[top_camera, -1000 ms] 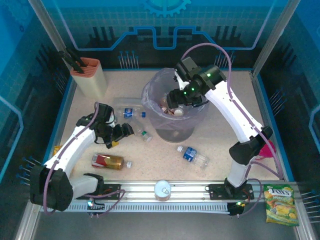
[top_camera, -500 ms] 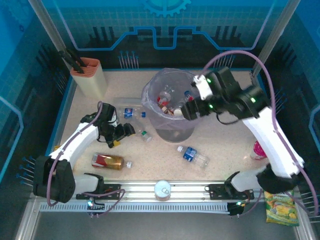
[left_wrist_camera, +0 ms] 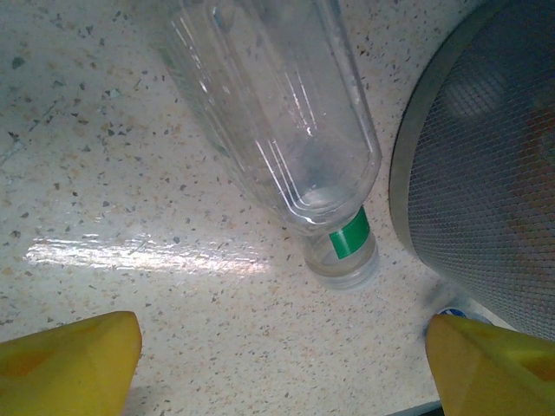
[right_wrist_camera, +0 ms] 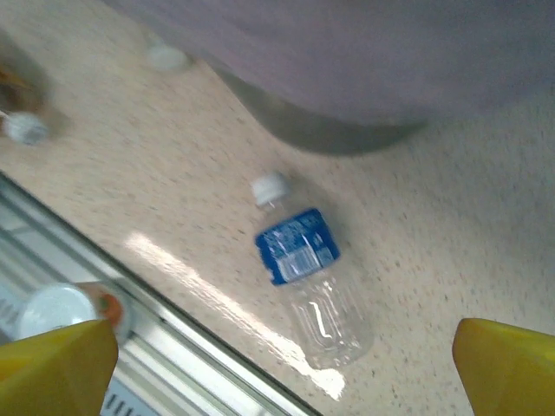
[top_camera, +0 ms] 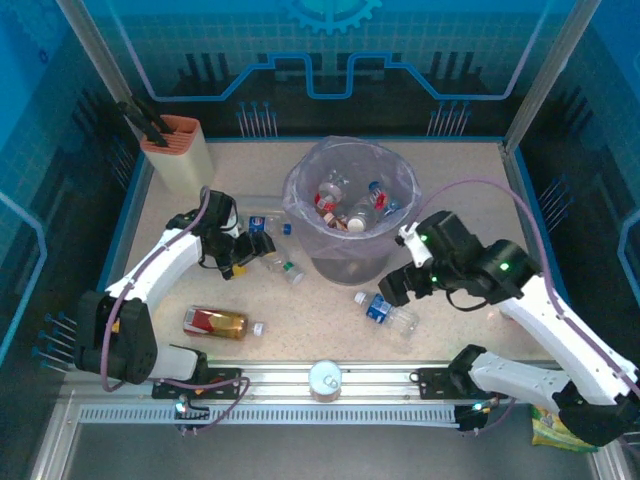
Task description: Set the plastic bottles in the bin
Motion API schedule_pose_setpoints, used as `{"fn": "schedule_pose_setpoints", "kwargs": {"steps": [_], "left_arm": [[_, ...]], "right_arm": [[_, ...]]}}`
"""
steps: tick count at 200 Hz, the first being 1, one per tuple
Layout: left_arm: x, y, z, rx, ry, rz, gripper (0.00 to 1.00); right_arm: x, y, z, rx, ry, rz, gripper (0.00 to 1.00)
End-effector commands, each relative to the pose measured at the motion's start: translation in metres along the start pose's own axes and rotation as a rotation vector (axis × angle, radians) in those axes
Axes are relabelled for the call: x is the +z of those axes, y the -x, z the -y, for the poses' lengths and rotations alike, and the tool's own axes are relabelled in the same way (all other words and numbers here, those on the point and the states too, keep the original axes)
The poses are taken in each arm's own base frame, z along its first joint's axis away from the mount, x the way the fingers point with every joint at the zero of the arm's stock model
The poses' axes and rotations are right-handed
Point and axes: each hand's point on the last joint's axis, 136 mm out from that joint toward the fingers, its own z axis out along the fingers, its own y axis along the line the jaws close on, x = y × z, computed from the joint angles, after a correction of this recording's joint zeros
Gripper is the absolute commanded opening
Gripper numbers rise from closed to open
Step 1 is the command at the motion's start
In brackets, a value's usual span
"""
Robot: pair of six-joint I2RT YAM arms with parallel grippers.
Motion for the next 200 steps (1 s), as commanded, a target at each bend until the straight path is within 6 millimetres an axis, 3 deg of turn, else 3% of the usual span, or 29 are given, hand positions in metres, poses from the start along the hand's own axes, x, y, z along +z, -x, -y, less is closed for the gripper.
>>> {"fn": "schedule_pose_setpoints", "kwargs": {"steps": [1, 51, 76, 100, 170, 200], "left_arm": [[-0.002, 0.001, 0.006, -0.022, -0.029, -0.016, 0.86], [0.002, -0.004, 0.002, -0.101, -0.043, -0.018, 0.87], [-0.004, -0.017, -0.017, -0.109, 0.057, -0.049, 0.88], [-0.015, -0.026, -0.028, -0.101, 0.13, -0.065, 0.91], [-0.036, -0.037, -0.031, -0.079, 0.167, -0.083, 0.93], [-0.034, -0.036, -0.026, -0.095, 0.137, -0.07, 0.93]], "right_arm": [[0.016, -0.003, 0.014, 0.061, -0.098, 0.018, 1.0], [0.074, -0.023, 0.011, 0.157, -0.071, -0.014, 1.0], [0.1, -0.051, 0.017, 0.212, -0.091, -0.089, 1.0], [0.118, -0.065, 0.018, 0.259, -0.08, -0.117, 1.0], [0.152, -0.093, 0.026, 0.304, -0.113, -0.24, 0.99], [0.16, -0.097, 0.031, 0.366, -0.112, -0.273, 0.92]]}}
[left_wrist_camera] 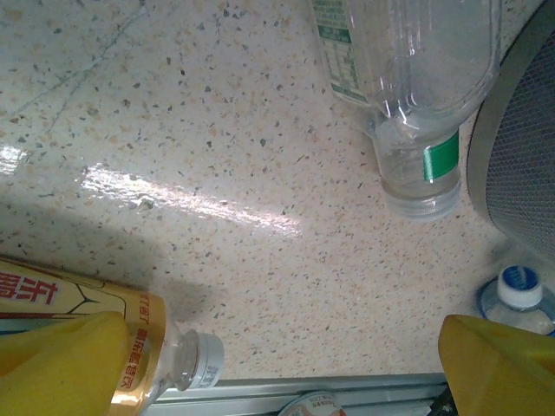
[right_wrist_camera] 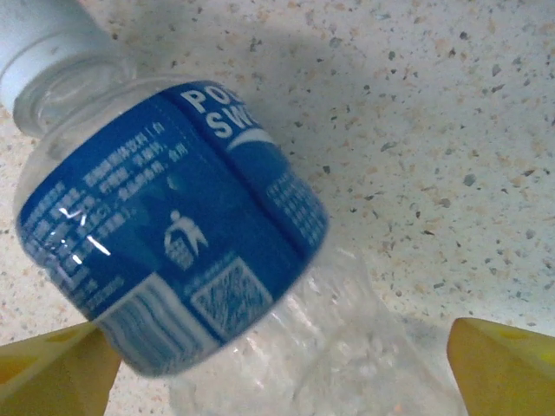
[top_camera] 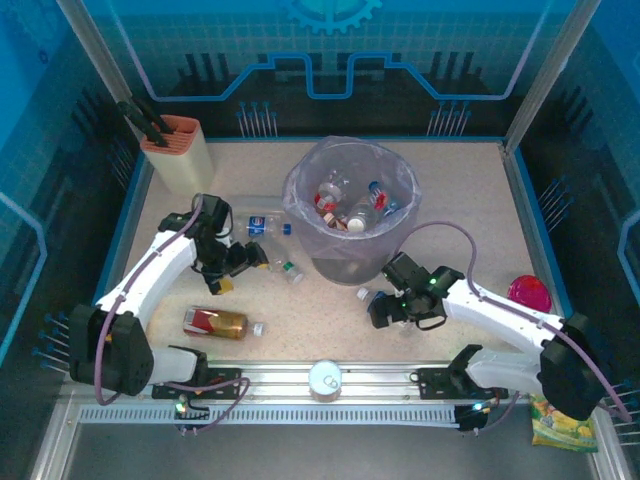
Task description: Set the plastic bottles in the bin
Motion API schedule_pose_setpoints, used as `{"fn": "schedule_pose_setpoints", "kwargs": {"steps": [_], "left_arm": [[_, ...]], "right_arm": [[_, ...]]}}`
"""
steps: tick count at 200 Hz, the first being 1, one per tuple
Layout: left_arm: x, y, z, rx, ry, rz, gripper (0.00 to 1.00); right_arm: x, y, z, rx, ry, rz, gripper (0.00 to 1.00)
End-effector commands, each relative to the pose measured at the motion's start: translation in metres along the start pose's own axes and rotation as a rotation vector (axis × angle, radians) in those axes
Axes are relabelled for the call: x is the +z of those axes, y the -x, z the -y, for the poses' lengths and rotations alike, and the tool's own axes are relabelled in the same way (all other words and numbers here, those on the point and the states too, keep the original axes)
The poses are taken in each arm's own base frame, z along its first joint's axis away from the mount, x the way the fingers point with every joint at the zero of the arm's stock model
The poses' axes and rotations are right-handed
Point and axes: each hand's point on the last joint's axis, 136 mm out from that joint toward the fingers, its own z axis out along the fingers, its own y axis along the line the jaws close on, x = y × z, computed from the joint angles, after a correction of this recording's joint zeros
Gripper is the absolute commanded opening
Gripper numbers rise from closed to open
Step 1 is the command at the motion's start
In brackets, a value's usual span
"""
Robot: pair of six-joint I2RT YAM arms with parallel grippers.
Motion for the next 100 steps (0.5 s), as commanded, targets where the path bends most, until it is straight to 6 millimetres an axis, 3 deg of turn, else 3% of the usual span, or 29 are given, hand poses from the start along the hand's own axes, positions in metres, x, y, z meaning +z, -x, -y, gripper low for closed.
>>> {"fn": "schedule_pose_setpoints", "kwargs": {"steps": [1, 45, 100], "left_arm": [[-0.009, -0.002, -0.001, -0.004, -0.008, 0.011, 0.93], [-0.005, 0.0, 0.002, -0.015, -0.025, 0.013, 0.93], [-0.004, 0.007, 0.009, -0.013, -0.044, 0.023, 0.93]], "right_arm": [[0.007, 0.001, 0.004, 0.068, 0.01, -0.018, 0.92], [0.004, -0.003, 0.02, 0.153, 0.006, -0.028, 0.73], [-0.008, -0.002, 0.033, 0.301, 0.089, 0.009, 0.62]]}}
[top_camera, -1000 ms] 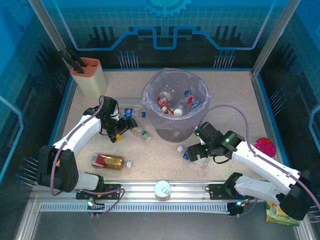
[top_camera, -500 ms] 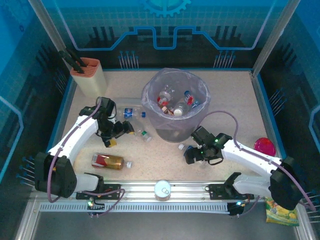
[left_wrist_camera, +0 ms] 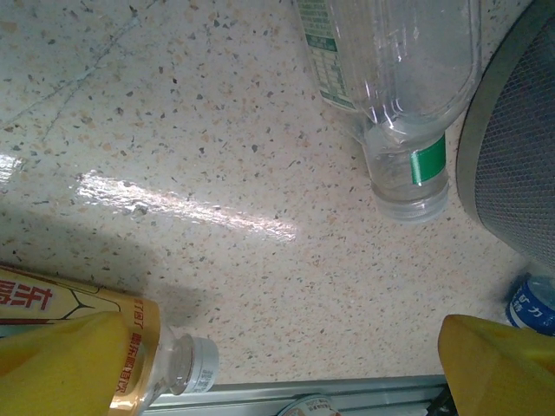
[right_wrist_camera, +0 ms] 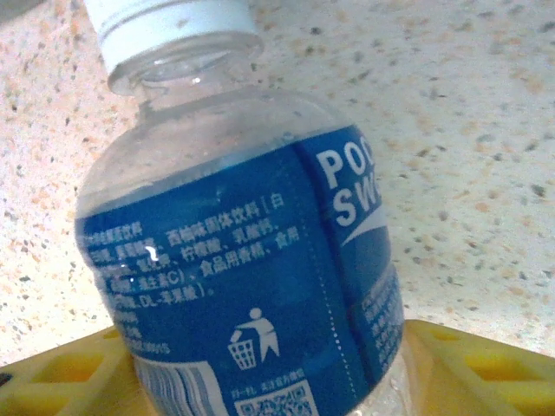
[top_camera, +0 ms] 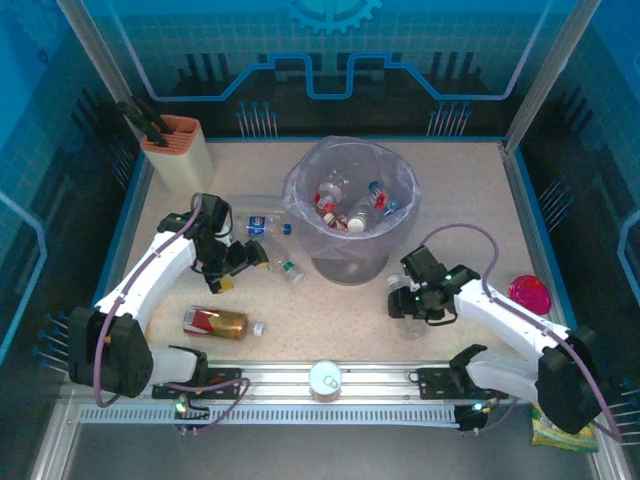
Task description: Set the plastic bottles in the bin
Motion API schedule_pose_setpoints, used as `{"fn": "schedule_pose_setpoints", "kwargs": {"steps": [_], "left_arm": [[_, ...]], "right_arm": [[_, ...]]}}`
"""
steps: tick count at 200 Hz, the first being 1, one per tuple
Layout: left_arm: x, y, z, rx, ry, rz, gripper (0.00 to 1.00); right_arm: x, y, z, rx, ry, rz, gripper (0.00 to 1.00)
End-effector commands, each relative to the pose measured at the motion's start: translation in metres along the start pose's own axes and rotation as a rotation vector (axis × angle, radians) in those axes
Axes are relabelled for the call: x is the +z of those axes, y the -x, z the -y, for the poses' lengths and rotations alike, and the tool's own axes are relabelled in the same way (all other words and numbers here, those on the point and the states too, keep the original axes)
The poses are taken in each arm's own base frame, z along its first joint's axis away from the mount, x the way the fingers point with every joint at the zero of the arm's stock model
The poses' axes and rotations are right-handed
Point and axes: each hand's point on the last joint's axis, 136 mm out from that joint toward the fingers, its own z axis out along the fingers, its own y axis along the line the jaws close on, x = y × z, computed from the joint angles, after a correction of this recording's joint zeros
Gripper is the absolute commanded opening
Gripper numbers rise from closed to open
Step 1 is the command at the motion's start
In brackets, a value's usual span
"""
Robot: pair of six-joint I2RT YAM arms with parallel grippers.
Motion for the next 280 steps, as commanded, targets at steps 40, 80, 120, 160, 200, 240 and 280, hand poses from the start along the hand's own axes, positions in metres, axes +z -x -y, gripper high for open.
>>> {"fn": "schedule_pose_setpoints", "kwargs": {"steps": [40, 80, 120, 160, 200, 240, 280], "left_arm": [[0.001, 0.007, 0.008, -0.02, -0.044, 0.011, 0.93], [0.001, 0.004, 0.003, -0.014, -0.028, 0.015, 0.94], [-0.006, 0.004, 0.006, 0.032, -0.029, 0.024, 0.96], [-0.016, -0.005, -0.006, 0.033, 0.036, 0.0, 0.97], [-0.03, -0.019, -0.007, 0.021, 0.041, -0.027, 0.98], [-0.039, -0.03, -0.022, 0.008, 0.114, -0.041, 0.99], [-0.035, -0.046, -0.034, -0.04, 0.136, -0.075, 0.99]], "right_arm": [[-0.03, 0.011, 0.021, 0.183, 0.068, 0.041, 0.52], [-0.065, 0.039, 0.044, 0.229, 0.048, 0.114, 0.44], [-0.132, 0.081, 0.056, 0.268, 0.11, 0.259, 0.44], [-0.222, 0.129, 0.053, 0.22, 0.116, 0.442, 0.43], [-0.276, 0.169, 0.03, 0.11, 0.108, 0.508, 0.4], [-0.296, 0.202, -0.031, -0.058, 0.127, 0.542, 0.39], [-0.282, 0.222, -0.091, -0.202, 0.14, 0.501, 0.4]]}}
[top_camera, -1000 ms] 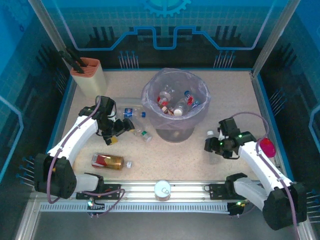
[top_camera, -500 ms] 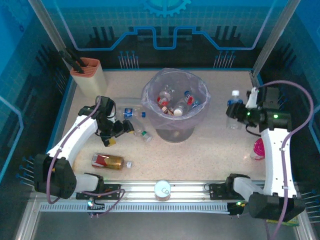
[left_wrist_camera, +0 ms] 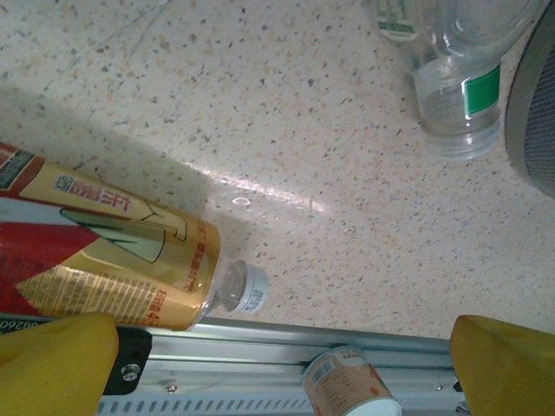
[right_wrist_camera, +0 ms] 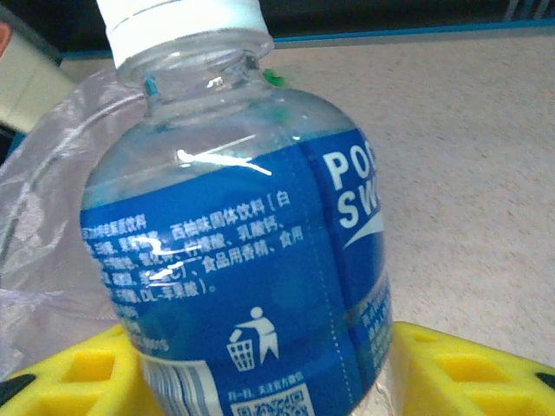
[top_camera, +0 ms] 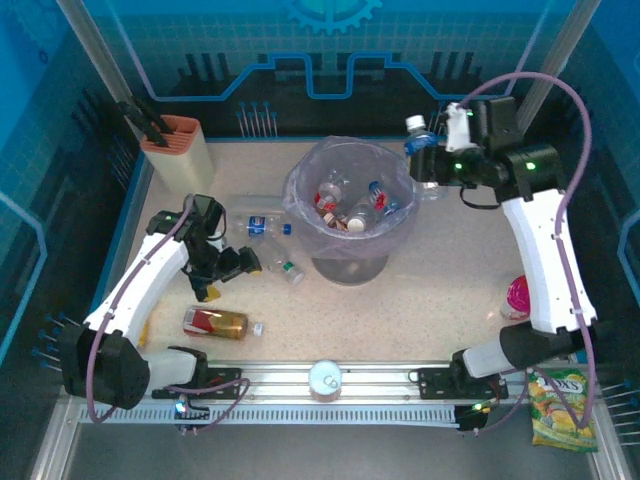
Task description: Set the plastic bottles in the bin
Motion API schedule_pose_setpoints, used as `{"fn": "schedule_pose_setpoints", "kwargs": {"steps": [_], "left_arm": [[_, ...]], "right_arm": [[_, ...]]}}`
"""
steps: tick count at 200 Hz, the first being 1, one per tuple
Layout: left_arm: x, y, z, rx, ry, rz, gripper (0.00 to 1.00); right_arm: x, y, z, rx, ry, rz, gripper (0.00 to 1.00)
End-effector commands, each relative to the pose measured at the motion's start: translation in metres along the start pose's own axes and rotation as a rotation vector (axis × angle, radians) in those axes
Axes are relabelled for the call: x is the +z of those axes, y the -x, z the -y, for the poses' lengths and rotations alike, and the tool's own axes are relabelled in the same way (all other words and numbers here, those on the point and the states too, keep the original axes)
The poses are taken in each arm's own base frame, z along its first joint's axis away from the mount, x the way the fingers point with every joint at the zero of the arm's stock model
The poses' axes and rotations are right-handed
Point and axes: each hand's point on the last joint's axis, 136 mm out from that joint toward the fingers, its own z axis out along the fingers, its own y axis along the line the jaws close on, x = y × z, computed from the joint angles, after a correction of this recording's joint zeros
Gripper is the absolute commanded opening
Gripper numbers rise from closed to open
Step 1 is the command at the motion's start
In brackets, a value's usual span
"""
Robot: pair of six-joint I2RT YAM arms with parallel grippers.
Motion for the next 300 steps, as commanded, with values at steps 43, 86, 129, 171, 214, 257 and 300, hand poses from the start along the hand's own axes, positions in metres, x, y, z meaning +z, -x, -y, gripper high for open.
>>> {"fn": "schedule_pose_setpoints", "kwargs": {"steps": [43, 86, 129, 171, 214, 257, 300], "left_arm": [[0.007, -0.032, -0.028, -0.1, 0.066, -0.066, 0.99], [0.014, -0.046, -0.039, -0.163, 0.085, -0.102, 0.99], [0.017, -0.064, -0.052, -0.285, 0.103, -0.118, 0.99], [0.026, -0.068, -0.055, -0.417, 0.078, -0.107, 0.98], [0.032, -0.069, -0.056, -0.474, 0.071, -0.107, 0.99], [0.047, -0.072, -0.055, -0.515, 0.055, -0.142, 0.99], [0.058, -0.072, -0.058, -0.529, 0.067, -0.158, 0.99]], "right_arm": [[0.052, -0.007, -0.056, -0.143, 0.015, -0.117, 0.4], [0.094, -0.029, -0.065, -0.171, 0.008, -0.221, 0.42], [0.12, -0.049, -0.062, -0.171, 0.002, -0.286, 0.52], [0.136, -0.059, -0.064, -0.176, 0.032, -0.336, 0.72], [0.12, -0.043, -0.063, -0.215, 0.011, -0.288, 0.85], [0.093, -0.016, -0.074, -0.233, 0.046, -0.197, 0.89], [0.06, 0.012, -0.082, -0.234, 0.082, -0.065, 0.88]]}}
